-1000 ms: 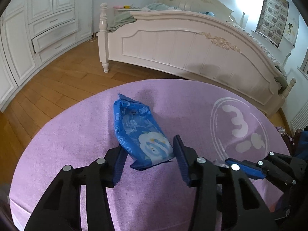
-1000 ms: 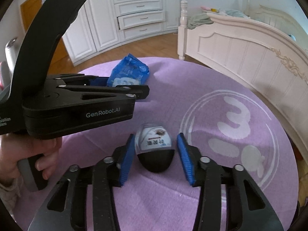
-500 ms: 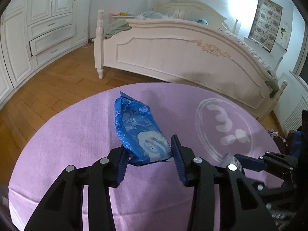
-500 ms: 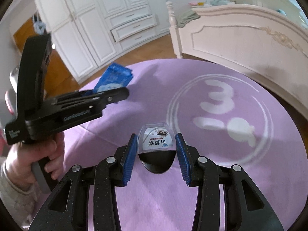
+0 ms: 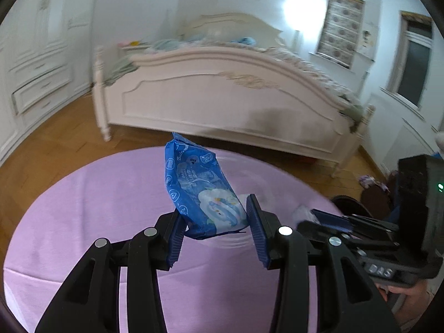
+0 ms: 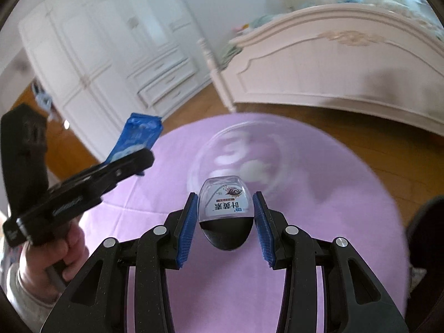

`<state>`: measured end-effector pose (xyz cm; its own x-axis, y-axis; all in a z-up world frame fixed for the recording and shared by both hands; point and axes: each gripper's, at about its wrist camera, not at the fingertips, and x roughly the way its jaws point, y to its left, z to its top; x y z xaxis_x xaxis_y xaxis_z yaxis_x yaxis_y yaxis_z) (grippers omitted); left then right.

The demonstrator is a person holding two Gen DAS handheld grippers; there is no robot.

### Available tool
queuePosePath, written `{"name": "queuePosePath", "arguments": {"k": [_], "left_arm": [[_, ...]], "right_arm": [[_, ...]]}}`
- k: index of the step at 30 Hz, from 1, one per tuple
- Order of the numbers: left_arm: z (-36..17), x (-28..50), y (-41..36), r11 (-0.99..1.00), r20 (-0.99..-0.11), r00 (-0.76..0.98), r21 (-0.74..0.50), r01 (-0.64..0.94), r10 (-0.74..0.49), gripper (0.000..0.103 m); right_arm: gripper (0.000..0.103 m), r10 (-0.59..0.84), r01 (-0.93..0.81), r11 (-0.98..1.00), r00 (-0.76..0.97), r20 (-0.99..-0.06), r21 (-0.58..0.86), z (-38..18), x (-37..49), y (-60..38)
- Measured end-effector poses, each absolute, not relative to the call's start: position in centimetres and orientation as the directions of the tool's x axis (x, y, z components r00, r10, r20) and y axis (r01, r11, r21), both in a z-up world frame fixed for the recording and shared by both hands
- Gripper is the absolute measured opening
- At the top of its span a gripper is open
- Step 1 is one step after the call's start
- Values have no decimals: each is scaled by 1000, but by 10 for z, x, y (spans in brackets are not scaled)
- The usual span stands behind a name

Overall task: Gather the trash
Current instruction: 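Carry the blue packet and small bottle with both grippers over the bin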

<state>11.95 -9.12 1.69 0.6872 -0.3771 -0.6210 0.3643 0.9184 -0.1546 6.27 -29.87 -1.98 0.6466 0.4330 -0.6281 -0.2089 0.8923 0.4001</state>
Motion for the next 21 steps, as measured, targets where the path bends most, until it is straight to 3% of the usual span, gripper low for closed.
{"name": "queuePosePath", "arguments": {"k": [9,21], "left_arm": [[23,103,-192,840,-614,622,-131,527,-486,42],[-2,79,-316,715,-671,480,-108,690,-565,42]], "right_arm": [[41,327,-44,897,736,-593,440,-15,25,-405],[41,192,165,859,774,-603,485,-47,-16,-522]]}}
